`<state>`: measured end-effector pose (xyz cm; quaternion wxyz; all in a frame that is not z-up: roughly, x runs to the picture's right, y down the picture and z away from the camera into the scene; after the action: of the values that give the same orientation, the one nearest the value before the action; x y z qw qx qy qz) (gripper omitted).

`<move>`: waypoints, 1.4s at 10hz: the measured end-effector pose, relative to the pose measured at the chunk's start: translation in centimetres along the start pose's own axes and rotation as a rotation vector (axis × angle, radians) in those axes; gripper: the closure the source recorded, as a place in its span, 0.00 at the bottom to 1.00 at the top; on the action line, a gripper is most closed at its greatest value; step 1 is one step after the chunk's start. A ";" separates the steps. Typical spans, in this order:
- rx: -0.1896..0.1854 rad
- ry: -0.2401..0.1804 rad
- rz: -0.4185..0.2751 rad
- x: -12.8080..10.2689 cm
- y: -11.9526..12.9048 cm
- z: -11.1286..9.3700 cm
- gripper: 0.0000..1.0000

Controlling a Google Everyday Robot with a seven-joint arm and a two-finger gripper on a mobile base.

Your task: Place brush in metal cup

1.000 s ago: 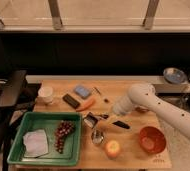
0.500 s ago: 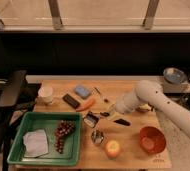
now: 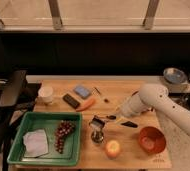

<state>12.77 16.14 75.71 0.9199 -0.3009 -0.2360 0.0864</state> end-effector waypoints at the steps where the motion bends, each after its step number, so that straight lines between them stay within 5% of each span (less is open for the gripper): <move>1: -0.010 0.016 -0.005 0.5 0.3 0.4 1.00; 4: -0.052 0.038 -0.034 1.3 1.3 1.2 1.00; 10: -0.143 0.005 -0.032 1.6 2.5 2.2 0.99; 12: -0.158 -0.010 -0.038 1.3 2.8 2.4 0.88; 14: -0.168 -0.023 -0.045 0.8 3.2 2.4 0.65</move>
<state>12.28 20.17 75.88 0.8904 -0.3705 -0.2599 0.0492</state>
